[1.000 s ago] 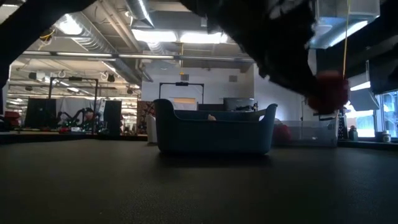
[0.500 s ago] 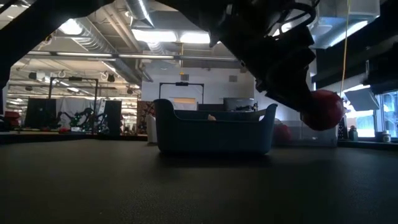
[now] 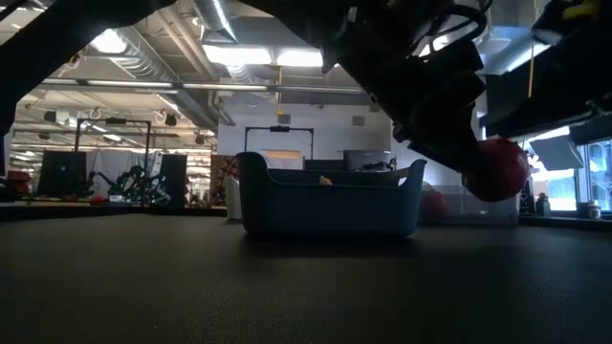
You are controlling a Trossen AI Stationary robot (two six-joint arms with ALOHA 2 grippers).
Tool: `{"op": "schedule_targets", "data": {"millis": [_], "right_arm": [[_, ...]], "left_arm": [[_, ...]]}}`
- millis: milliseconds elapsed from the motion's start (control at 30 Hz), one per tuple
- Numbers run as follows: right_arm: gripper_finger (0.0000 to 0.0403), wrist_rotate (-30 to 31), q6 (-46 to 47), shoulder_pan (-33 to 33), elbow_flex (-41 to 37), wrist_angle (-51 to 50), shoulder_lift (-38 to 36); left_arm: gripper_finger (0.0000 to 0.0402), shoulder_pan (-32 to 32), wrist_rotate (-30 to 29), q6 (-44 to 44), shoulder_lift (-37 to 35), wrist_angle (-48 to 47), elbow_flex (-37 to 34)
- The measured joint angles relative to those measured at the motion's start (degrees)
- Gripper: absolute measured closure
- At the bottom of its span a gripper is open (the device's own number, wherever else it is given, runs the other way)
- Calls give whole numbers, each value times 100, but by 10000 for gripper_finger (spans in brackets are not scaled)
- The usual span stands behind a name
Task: Sort produce into baskets
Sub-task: Put the red tomato into the black bin
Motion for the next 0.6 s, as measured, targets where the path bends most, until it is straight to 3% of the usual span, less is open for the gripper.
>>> {"op": "schedule_targets", "data": {"millis": [333, 600], "right_arm": [[253, -1014, 82, -124, -296, 1, 299], [253, -1190, 346, -123, -470, 156, 448]], "left_arm": [[182, -4, -32, 42, 2, 47, -7], [182, 0, -37, 40, 0, 105, -2]]}}
